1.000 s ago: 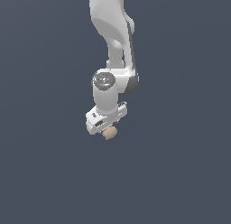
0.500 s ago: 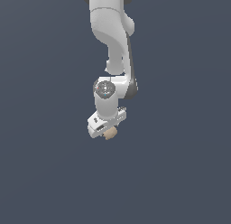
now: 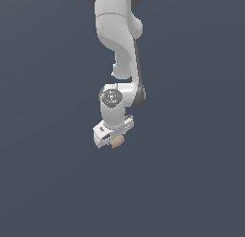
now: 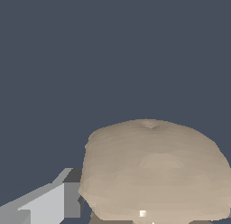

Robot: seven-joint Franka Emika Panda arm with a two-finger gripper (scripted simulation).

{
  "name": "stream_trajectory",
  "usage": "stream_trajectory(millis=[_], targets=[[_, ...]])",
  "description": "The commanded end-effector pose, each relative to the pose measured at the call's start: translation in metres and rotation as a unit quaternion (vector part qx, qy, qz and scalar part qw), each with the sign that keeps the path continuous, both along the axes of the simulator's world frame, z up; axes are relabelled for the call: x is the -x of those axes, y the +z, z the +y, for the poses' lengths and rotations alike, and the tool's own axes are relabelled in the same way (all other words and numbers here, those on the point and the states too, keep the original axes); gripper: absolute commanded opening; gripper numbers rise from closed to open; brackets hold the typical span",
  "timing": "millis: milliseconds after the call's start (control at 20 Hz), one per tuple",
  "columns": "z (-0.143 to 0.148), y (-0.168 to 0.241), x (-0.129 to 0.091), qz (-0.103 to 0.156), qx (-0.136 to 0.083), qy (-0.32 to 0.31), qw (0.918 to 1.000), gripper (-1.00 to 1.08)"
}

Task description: Pick up the object and move it to a goal position.

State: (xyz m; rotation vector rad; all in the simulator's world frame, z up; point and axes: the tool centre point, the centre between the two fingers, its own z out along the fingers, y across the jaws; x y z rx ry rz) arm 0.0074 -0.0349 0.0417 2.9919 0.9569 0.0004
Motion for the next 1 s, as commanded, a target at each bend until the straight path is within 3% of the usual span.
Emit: stream_trajectory(millis=[0, 500, 950], targets=[[0.0, -0.001, 0.0, 0.0, 0.0, 0.0, 1.0, -1.0], [-0.001, 0.006, 0.001, 0.0, 0.0, 0.0, 1.0, -1.0], [-0.004, 0.048, 0.012, 0.0, 0.0, 0.0, 1.0, -1.0]])
